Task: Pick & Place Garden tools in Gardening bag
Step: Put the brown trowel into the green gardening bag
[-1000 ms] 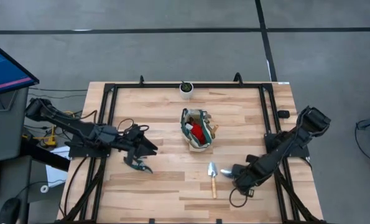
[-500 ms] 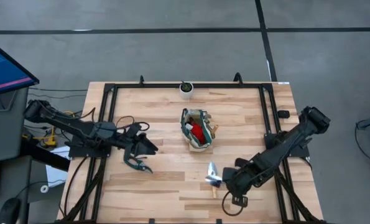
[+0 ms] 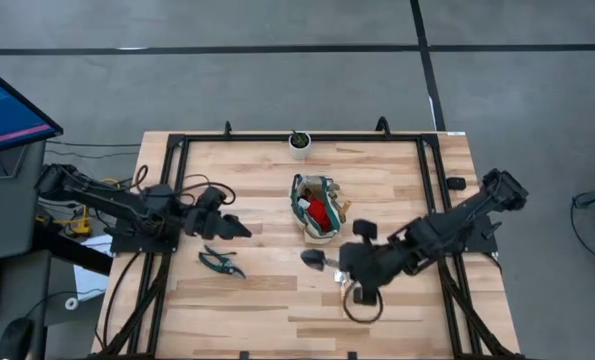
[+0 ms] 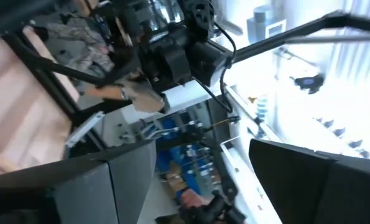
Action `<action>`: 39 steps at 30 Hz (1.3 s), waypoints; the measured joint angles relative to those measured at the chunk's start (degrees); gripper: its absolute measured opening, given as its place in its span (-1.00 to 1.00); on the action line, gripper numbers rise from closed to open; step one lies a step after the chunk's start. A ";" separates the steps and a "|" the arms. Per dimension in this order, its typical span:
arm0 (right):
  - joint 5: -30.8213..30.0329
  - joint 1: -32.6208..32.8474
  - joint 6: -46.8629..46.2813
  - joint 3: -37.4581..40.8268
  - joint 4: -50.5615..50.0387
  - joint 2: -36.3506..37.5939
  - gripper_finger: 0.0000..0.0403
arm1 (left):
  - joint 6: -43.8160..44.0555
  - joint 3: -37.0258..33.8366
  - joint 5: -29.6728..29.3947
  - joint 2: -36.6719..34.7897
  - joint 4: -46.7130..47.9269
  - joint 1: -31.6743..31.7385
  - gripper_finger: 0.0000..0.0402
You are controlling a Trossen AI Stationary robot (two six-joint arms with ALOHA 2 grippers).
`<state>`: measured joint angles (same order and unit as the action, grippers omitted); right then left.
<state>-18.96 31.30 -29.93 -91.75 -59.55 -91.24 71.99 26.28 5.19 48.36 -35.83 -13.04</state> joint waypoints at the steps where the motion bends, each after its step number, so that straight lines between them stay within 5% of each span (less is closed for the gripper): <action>1: -0.81 -0.80 1.99 -0.54 0.02 0.00 -0.74 | 0.65 0.00 0.00 0.00 -0.43 0.00 0.25; 19: -6.68 -11.03 42.97 -1.94 19.27 0.00 -0.74 | 13.11 0.02 -5.92 0.00 -4.59 3.86 0.25; 28: -13.56 -11.28 65.37 -1.94 19.98 0.00 -0.69 | 30.27 0.02 -6.00 3.52 -4.54 9.54 0.22; 39: -15.73 -12.35 69.39 -1.94 19.20 -0.27 -0.66 | 37.78 0.02 -4.52 12.44 -11.03 10.56 0.15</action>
<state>-34.69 18.94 39.46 -93.69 -40.35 -91.52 109.77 26.30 0.67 60.79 -46.86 -2.48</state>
